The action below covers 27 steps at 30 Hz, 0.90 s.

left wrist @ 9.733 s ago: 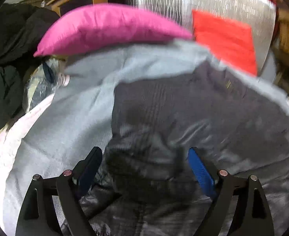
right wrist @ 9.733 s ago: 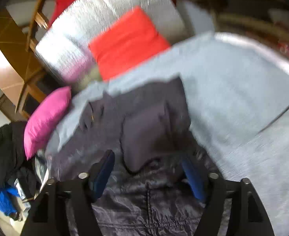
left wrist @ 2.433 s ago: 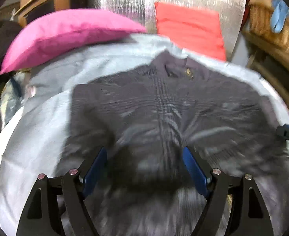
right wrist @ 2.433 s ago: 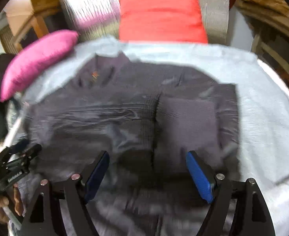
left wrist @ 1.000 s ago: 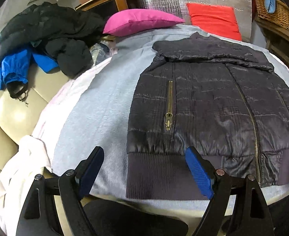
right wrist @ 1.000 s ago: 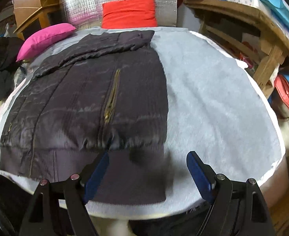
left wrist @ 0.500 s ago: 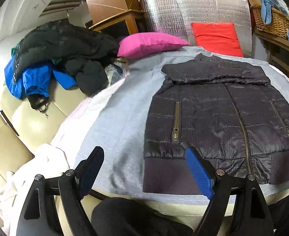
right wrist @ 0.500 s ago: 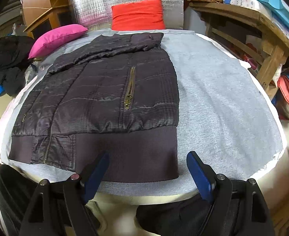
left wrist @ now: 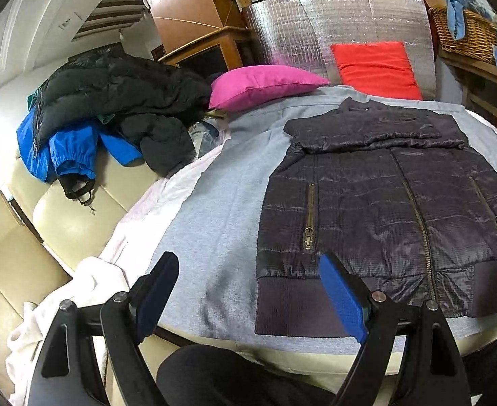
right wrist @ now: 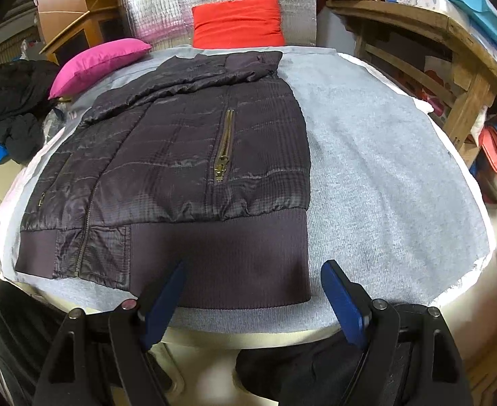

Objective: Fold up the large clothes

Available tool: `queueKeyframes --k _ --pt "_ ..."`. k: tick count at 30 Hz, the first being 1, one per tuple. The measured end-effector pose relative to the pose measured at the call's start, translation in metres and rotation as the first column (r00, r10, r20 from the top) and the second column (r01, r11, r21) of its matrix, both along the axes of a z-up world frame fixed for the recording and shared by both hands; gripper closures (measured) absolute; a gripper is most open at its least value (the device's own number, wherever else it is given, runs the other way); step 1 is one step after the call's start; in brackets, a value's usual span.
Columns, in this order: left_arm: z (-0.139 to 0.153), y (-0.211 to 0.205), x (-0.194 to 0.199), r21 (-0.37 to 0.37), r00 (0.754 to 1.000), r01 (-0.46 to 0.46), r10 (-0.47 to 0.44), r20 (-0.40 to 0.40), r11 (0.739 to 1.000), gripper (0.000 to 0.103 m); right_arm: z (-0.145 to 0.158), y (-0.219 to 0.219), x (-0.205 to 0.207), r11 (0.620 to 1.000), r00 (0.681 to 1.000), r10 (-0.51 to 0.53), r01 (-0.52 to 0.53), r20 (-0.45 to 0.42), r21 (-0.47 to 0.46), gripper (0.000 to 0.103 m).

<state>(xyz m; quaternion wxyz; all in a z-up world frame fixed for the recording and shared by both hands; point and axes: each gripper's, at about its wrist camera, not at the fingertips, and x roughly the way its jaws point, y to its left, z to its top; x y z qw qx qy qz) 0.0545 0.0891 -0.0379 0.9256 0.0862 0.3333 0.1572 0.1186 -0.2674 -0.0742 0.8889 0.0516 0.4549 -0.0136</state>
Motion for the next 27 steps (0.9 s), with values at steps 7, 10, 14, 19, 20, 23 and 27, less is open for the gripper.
queueKeyframes --k 7,10,14,19,20,23,27 --pt "-0.001 0.000 0.000 -0.017 1.000 0.001 -0.001 -0.008 1.000 0.018 -0.002 -0.001 -0.002 1.000 1.000 -0.003 0.003 -0.005 0.006 0.019" --pt "-0.002 0.000 0.000 -0.026 1.000 0.003 -0.003 -0.013 1.000 0.018 -0.003 -0.001 -0.004 1.000 1.000 -0.005 0.005 -0.004 0.009 0.019" --pt "-0.009 0.008 0.004 -0.081 0.999 0.019 -0.022 -0.034 0.997 0.017 -0.003 -0.004 -0.004 1.000 1.000 -0.009 0.009 -0.003 0.021 0.019" --pt "-0.037 0.046 0.018 -0.343 0.997 0.022 -0.048 -0.067 0.939 0.017 -0.002 -0.027 0.002 0.990 1.000 -0.015 0.016 -0.008 0.142 0.019" --pt "-0.048 0.058 0.024 -0.401 0.996 0.002 -0.039 -0.086 0.916 0.017 -0.002 -0.039 0.006 0.980 1.000 -0.020 0.021 -0.008 0.199 0.019" --pt "-0.071 0.077 0.038 -0.464 0.990 -0.048 -0.020 -0.140 0.884 0.017 -0.006 -0.066 0.018 0.955 0.999 -0.047 0.052 -0.026 0.293 0.019" --pt "-0.087 0.081 0.049 -0.520 0.984 -0.055 -0.041 -0.172 0.852 0.017 -0.020 -0.089 0.035 0.909 0.996 -0.051 0.076 -0.072 0.409 0.019"
